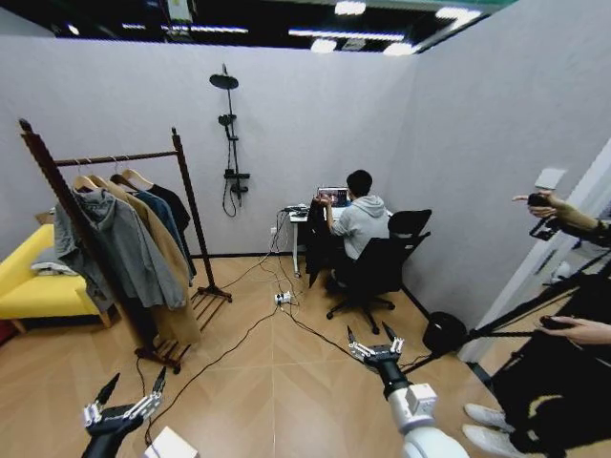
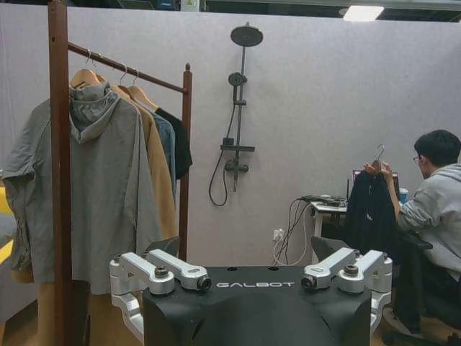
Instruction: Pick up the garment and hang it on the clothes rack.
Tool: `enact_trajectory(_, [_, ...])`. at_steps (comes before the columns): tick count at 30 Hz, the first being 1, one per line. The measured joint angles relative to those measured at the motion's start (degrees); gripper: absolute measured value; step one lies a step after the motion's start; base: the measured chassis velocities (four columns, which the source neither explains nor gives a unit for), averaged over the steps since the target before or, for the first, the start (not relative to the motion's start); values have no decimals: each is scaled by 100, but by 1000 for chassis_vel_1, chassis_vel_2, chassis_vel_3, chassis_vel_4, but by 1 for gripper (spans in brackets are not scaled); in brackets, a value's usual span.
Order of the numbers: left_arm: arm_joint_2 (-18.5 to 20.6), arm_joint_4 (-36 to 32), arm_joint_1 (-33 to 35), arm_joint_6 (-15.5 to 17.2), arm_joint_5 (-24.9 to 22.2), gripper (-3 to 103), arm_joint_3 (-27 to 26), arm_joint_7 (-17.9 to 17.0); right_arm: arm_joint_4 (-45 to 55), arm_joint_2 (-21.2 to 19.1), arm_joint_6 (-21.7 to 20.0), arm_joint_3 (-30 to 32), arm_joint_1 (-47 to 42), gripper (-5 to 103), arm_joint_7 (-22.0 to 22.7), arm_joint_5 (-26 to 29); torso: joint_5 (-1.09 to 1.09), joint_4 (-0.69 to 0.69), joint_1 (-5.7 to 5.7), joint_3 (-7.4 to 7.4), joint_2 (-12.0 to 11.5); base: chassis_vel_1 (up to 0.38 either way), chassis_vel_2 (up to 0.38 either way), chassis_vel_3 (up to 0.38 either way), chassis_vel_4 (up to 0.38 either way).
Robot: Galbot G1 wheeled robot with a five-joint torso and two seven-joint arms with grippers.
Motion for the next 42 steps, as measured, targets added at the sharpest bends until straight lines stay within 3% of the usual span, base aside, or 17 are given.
enact_trajectory(26, [0,0,1,0,0,100,0,0,17,22,-20,9,0,100,-48,84,0,0,-1,-1,2,-5,4,5,-3])
enact_trajectory(42, [0,0,0,0,0,100,0,0,61,106,90,-26,-64,100,-83,41,-2,0,2,0,0,-188,193,193,-199])
